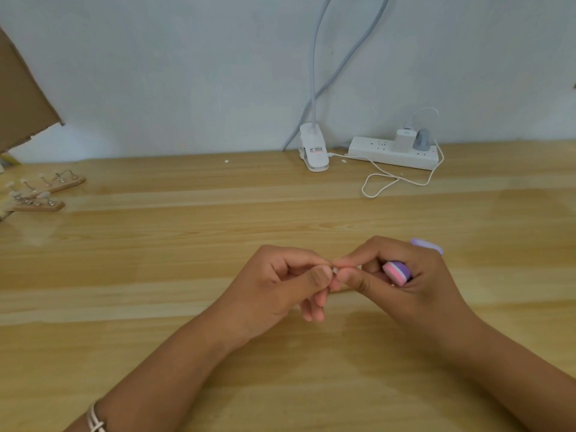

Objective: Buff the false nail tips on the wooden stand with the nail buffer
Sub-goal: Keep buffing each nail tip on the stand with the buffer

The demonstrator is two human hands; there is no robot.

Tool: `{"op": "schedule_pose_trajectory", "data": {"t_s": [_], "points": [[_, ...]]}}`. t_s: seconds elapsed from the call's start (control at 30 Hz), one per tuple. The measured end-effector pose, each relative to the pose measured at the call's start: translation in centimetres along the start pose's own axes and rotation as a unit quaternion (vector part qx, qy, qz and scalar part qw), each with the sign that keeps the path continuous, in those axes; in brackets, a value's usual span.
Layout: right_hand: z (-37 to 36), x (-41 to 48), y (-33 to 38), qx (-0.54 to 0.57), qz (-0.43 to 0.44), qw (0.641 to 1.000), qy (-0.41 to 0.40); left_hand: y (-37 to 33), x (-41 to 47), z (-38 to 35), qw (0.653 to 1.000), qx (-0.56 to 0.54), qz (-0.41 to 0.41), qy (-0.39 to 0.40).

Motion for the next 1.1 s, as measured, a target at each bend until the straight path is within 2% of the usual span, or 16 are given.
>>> {"op": "schedule_pose_trajectory", "data": {"t_s": [0.17,0.43,0.57,0.67,0.73,0.8,0.93,1.1], "points": [[-0.3,0.1,-0.2,0.105,-0.025,0.994,0.025,-0.2,0.0,-0.3,1.000,0.007,-0.019,0.009],[-0.4,0.1,0.2,0.028,0.004,0.999,0.017,-0.3,-0.3,0.0,0.997,0.066,-0.050,0.007],[0.5,0.5,0.5,-0.003,-0.002,1.000,0.022,-0.2,-0.1,-0.1,0.998,0.046,-0.046,-0.012],[1.6,1.4,-0.2,0.023,-0.056,0.998,-0.006,0.2,0.1,0.2,0.998,0.025,-0.040,-0.028],[1.9,2.3,-1.6,0.070,-0.159,0.984,-0.048,0.3,0.1,0.4,0.999,0.007,-0.036,-0.040],[2.2,2.4,-2.2,0.045,-0.178,0.981,-0.065,0.4,0.1,0.6,0.998,-0.010,-0.031,-0.052],[1.4,0.9,-0.9,-0.038,-0.038,0.998,0.026,0.6,0.1,0.8,0.997,-0.017,-0.017,-0.071],[0.6,0.5,0.5,-0.168,0.139,0.976,0.011,0.8,0.1,1.0,0.996,-0.034,-0.013,-0.083]]}}
Point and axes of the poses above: each hand's wrist, its own x-axis towards the middle knuckle, its own z-axis out of the back of the hand, y = z × x, the point moved 4 cm from there along x, towards the middle knuckle, and after that the axes turned 9 degrees about -x, right-handed, at the moved point
